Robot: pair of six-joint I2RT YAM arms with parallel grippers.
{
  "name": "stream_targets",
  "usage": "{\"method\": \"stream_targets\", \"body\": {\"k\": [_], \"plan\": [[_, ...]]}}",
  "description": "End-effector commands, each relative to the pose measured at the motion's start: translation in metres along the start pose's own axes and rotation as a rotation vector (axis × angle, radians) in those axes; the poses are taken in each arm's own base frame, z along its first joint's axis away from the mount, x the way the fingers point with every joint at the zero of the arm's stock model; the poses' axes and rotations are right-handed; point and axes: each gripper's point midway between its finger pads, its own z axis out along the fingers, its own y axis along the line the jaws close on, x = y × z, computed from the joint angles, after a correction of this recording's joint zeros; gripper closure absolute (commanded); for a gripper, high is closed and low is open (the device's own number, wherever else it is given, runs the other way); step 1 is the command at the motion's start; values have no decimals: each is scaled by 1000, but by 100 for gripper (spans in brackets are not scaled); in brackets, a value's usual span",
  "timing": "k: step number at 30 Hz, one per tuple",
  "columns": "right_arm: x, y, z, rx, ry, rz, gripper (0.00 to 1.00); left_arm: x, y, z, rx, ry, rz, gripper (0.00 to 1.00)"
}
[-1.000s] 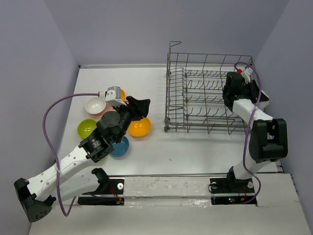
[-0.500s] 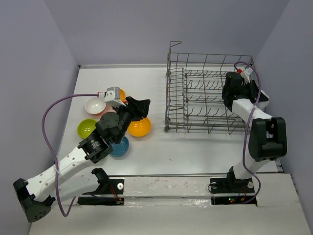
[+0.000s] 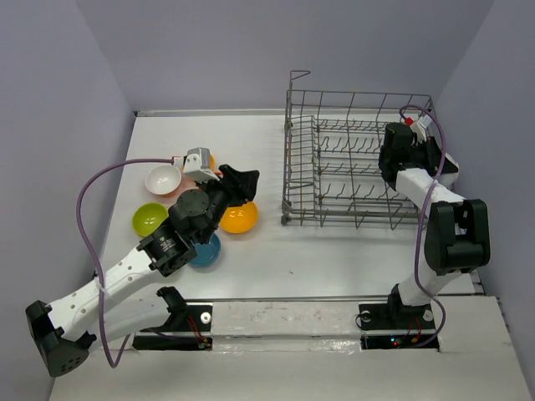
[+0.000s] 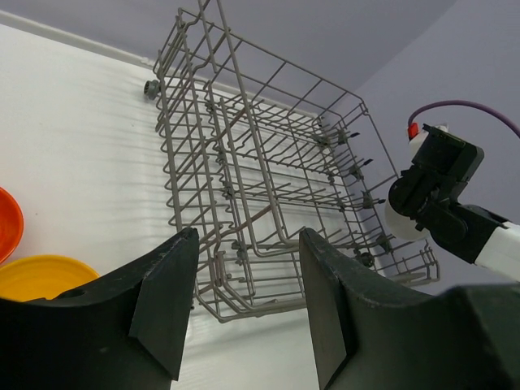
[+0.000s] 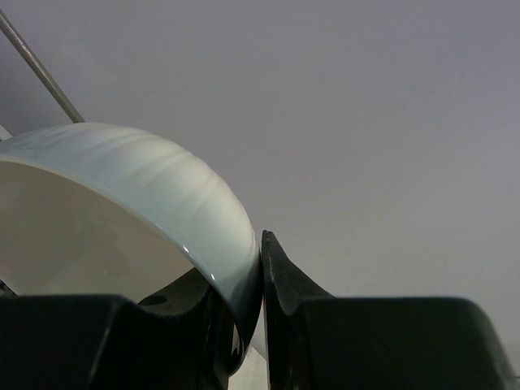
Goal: Load the bowls into the dish rack
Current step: Insert the bowl into the dish rack.
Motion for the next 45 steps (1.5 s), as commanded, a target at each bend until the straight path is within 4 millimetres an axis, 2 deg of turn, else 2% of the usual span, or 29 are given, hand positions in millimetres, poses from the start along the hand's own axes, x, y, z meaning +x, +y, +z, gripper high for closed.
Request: {"method": "stream_targets", "body": {"k": [1,17,27,45], "plan": [[5,-25,-8,103,73,99,99,-9,-5,1,10,-40,-8,38],[-2,-42,-11,100,67,150,99,-4,-3,5,0,-30,2,38],[-6,-22,-19,93,48,107,99,-4,-1,6,-9,-33,6,38],[-3,4,-17,91,44,51,99,-1,1,9,-18,-26,14,38]]}}
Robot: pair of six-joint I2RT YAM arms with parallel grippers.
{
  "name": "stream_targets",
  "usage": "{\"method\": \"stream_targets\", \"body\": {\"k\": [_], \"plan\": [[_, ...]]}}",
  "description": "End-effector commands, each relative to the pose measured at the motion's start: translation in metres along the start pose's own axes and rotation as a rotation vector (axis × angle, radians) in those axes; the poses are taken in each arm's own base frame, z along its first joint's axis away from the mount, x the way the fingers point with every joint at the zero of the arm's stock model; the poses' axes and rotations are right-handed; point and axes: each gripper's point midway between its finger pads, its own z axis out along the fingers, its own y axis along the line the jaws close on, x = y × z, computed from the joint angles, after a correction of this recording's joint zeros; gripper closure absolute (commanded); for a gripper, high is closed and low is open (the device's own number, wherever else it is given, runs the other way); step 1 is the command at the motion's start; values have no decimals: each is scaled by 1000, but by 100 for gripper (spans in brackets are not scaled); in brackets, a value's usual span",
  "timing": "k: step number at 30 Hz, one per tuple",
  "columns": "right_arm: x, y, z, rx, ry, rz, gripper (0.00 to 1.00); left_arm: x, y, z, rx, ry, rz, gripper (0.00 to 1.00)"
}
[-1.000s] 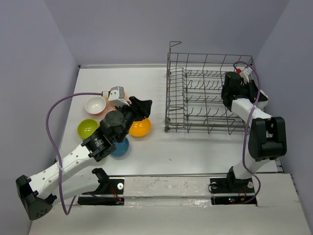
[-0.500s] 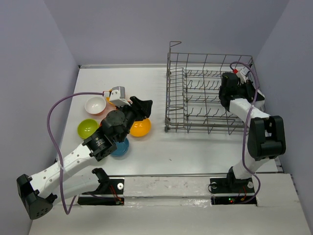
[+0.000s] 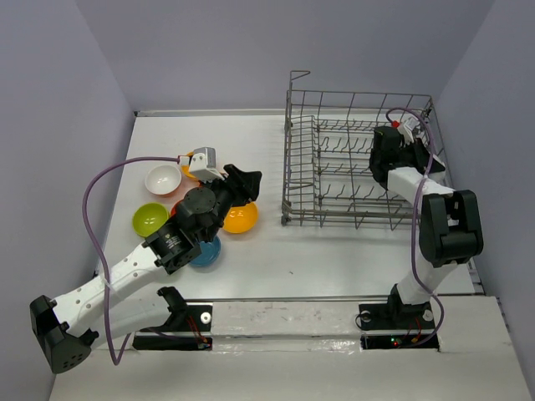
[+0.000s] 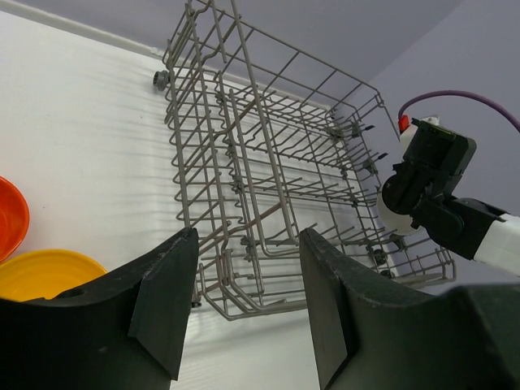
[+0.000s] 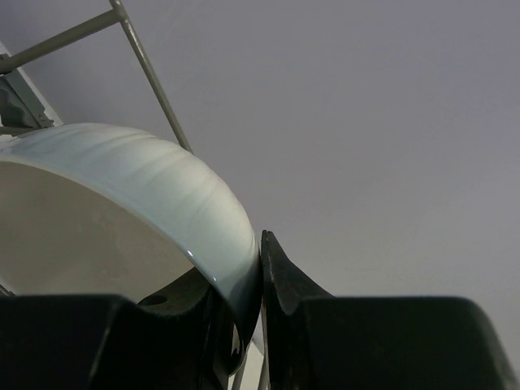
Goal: Load the bowls into the dish rack
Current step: Insert the bowl into the dish rack.
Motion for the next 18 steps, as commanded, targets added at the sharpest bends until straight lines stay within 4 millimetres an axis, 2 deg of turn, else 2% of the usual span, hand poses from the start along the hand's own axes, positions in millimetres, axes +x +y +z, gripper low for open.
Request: {"method": "stream_targets", "body": {"k": [1,18], "plan": [[9,-25,-6,143,101,71,99,-13,-4,1,10,-50,-7,38],[9,-10,-5,145,104,27,98,-13,-2,1,3,-50,-5,38]]}}
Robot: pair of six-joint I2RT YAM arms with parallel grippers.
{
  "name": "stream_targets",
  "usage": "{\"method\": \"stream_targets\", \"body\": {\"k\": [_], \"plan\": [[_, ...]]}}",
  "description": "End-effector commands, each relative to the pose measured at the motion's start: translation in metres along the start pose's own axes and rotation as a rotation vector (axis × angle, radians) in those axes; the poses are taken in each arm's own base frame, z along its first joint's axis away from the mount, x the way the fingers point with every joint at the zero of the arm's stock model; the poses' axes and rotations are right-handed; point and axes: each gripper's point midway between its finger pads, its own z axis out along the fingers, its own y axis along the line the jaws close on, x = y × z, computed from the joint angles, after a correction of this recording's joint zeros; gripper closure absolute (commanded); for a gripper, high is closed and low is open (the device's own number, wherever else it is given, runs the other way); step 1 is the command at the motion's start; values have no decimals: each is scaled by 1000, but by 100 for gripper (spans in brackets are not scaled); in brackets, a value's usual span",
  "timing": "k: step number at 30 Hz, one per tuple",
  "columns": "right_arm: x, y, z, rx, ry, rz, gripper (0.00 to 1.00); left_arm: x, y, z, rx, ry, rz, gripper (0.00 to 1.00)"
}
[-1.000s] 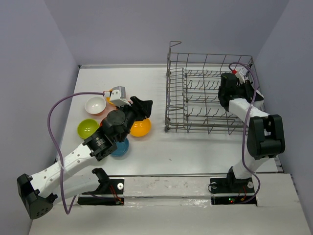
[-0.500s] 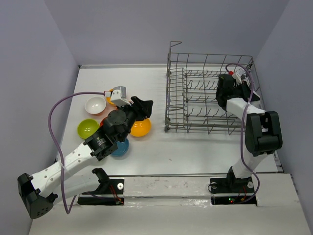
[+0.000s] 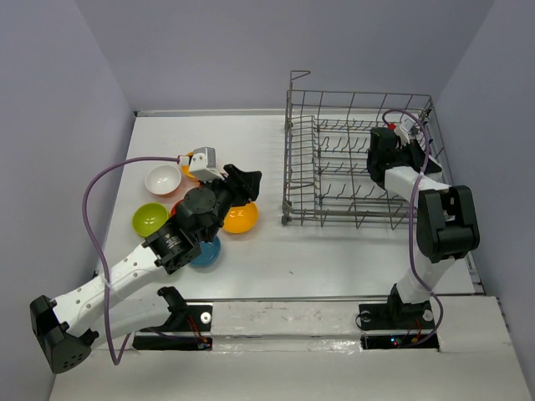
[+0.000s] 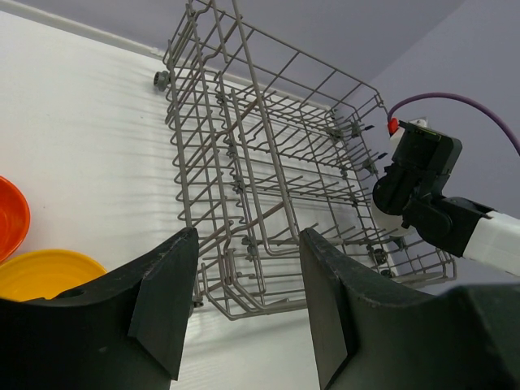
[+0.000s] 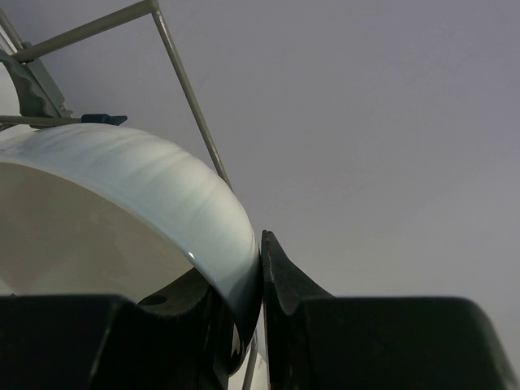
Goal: Load the bowls into the dish rack
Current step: Insert the bowl into the dish rack.
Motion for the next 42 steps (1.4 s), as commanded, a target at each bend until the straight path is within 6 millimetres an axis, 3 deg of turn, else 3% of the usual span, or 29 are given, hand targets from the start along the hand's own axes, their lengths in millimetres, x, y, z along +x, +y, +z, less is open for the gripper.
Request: {"method": "stream_targets", "body": {"k": [1,33,42], "plan": [[11,-25,-4,149,110,62,97,-13,-2,0,3,-51,-5,38],[11,-9,-6,143,101,19,61,-10,1,1,-2,-47,0,37],[10,-7,-5,142,101,12,57,-9,0,1,-1,-46,0,37]]}}
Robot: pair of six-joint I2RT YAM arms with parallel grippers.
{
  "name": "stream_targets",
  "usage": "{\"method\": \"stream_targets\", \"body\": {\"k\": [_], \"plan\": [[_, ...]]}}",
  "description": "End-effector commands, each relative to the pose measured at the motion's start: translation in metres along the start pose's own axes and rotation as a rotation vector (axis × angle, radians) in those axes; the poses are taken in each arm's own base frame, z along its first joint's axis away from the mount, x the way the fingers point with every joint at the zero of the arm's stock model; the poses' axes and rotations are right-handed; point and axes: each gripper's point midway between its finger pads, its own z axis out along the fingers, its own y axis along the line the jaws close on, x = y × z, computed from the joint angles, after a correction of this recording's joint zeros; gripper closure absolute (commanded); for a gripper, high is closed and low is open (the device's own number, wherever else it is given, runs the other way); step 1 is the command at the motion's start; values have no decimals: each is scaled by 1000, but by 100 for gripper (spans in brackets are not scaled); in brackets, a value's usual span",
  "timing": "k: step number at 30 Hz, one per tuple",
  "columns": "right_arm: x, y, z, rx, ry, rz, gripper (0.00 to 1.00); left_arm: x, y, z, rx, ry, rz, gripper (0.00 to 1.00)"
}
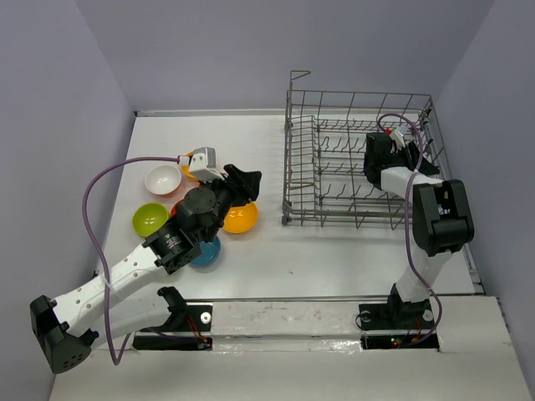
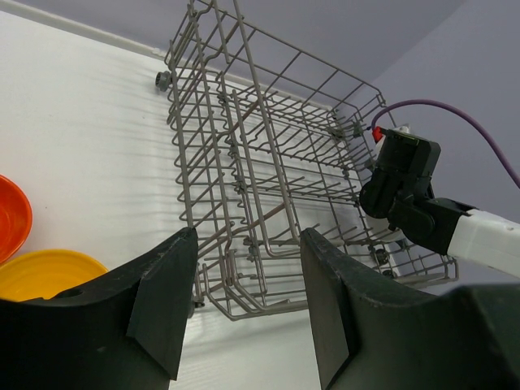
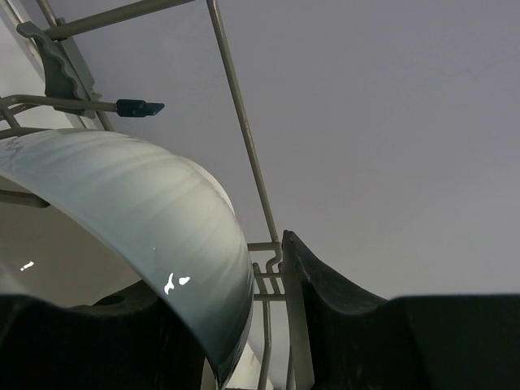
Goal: Load the bowls into the dish rack
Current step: Insert the bowl into the dish rack.
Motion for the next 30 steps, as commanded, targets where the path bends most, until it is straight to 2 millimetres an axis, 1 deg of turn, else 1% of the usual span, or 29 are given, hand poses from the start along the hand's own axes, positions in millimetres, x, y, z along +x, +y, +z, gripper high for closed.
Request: {"method": "stream_targets", "body": {"k": [1,7,8,13,15,20,22,23,30], "plan": [[8,-26,-5,135,98,77,57,-9,0,1,2,-44,-3,37],[8,-24,-4,132,96,72,51,-8,1,1,0,-42,0,37],[6,-23,-7,128,87,69,50,-9,0,1,2,-44,-1,37],[6,-21,-7,128,87,65,49,-7,1,1,-1,-41,1,37],[5,-19,-10,124,79,60,49,-7,1,1,-2,-42,1,37],[4,-19,-10,125,80,60,45,-7,1,2,-2,-42,2,37],[4,-19,-10,124,79,61,42,-7,1,2,-2,-40,2,37],[3,-20,-10,123,78,64,38,-7,1,2,-2,-40,3,37],[0,-17,-12,116,66,66,35,-7,1,3,-3,-41,2,37]]}}
